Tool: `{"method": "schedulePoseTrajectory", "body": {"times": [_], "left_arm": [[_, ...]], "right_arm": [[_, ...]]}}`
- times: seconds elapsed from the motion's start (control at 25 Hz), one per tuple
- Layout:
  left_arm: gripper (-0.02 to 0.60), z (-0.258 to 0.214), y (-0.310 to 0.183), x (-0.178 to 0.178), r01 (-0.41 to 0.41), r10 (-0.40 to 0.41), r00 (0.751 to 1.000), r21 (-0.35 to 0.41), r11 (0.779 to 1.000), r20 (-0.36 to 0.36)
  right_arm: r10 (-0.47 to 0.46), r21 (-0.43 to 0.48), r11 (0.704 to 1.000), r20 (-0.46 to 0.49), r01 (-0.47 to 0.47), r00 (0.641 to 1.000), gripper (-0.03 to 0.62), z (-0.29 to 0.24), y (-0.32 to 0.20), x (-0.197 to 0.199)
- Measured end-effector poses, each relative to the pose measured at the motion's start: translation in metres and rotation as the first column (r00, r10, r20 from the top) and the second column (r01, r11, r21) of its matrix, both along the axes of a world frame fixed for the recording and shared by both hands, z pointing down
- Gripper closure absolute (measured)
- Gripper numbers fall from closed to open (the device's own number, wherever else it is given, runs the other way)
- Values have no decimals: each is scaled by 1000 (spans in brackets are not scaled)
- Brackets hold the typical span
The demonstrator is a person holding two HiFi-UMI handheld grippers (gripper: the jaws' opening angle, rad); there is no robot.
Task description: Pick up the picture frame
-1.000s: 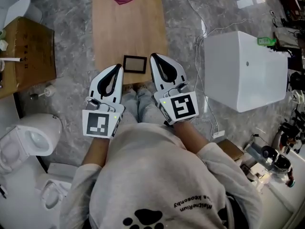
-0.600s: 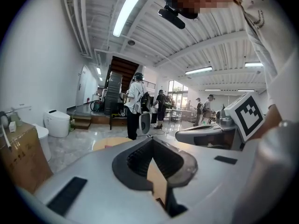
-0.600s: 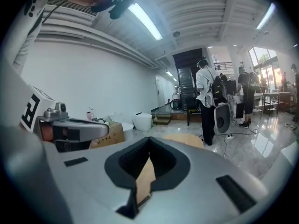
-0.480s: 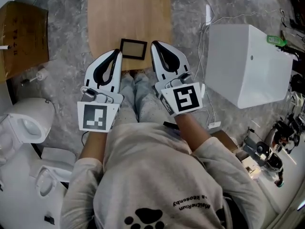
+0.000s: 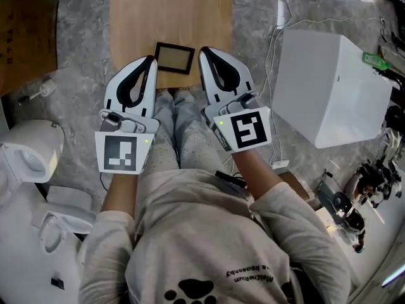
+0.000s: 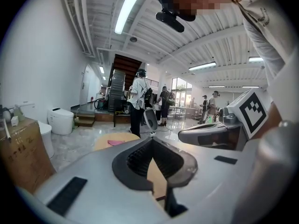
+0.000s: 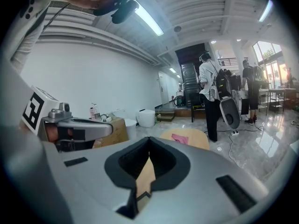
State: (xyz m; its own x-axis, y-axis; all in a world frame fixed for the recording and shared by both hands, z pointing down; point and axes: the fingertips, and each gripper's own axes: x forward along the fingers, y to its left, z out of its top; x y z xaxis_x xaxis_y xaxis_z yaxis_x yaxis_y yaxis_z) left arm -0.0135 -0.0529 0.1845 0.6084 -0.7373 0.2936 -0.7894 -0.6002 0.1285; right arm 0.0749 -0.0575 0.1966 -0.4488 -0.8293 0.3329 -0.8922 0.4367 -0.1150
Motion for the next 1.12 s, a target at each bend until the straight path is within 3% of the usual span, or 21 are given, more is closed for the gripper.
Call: {"method": "schedulePoseTrajectory", "body": {"times": [1.12], "left_arm": [[574,114,-8,3,-20,21,1000,-32,999,15]], "right_arm": [[-121,-75,990,-46,117,992,585,126,-14,-12]]}}
